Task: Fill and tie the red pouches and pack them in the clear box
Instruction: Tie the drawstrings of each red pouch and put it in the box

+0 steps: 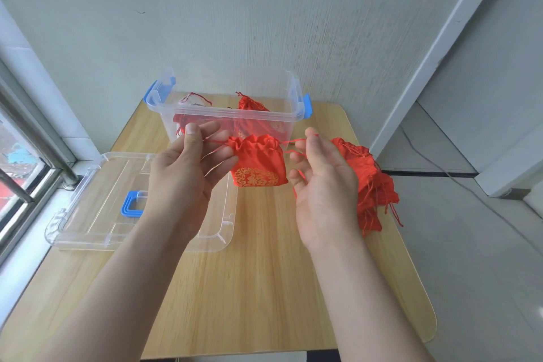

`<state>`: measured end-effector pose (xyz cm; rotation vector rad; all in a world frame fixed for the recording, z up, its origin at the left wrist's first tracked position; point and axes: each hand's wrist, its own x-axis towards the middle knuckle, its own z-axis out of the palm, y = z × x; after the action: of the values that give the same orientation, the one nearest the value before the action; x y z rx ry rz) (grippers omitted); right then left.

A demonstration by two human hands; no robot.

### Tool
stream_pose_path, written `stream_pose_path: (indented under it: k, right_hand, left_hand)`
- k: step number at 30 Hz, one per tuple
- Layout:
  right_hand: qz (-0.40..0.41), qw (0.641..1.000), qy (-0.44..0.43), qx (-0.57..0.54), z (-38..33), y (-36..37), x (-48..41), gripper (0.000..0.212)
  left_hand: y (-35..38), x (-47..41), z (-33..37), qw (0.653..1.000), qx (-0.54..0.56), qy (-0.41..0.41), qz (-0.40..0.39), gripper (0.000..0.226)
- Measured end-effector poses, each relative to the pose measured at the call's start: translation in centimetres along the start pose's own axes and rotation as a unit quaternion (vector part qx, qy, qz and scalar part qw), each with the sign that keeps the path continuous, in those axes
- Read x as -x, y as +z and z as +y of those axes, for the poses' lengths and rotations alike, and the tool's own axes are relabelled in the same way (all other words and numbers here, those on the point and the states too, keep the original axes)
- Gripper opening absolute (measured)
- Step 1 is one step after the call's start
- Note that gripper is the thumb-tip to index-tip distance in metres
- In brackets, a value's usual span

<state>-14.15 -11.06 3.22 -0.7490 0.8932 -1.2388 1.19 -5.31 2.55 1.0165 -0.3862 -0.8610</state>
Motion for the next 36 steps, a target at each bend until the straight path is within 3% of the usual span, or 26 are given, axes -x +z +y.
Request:
stream_pose_path:
  k: [7,17,19,22,25,28,32,34,36]
  right_hand:
    - [0.081,0.994,0.023,-0.068,0.4,0.0,-0.2,0.012]
    - [0.041,0.964,0.106,-0.241,0.1,0.8,-0.3,0.010]
    - [0.045,0.978,0.092,-0.183,0.2,0.6,-0.5,0.012]
    - [0.013,0.999,-0.040,0.019,0.7,0.8,-0.8,0.011]
    - [-0.038,0.955,-0.206,0.212,1.4,1.0,-0.8,0.010]
    - [-0.103,0.887,-0.280,0.352,2.1,0.9,-0.2,0.007]
    - [-0.141,0.842,-0.197,0.482,2.7,0.7,0.5,0.017]
    - [-0.164,0.835,-0.118,0.511,2.8,0.3,0.5,0.007]
    - [-0.196,0.839,-0.040,0.506,2.7,0.1,0.6,0.018]
  left_hand:
    - [-0.1,-0.2,-0.3,0.994,0.077,-0.075,0.024,0.039]
    - [-0.4,-0.4,-0.1,0.990,0.086,-0.082,0.076,0.035]
    - [-0.3,-0.4,0.0,0.989,0.098,-0.084,0.076,0.036]
    - [-0.1,-0.3,-0.1,0.987,0.105,-0.087,0.082,0.037]
    - [0.3,-0.1,0.0,0.993,0.056,-0.080,0.073,0.039]
    - [0.4,0.2,0.1,0.997,0.005,-0.066,0.035,0.035]
    - [0.2,0.2,0.1,0.991,-0.093,-0.083,-0.045,0.029]
    - [0.2,-0.1,0.0,0.987,-0.092,-0.119,-0.058,0.032]
    - [0.0,-0.2,-0.2,0.982,-0.118,-0.129,-0.070,0.038]
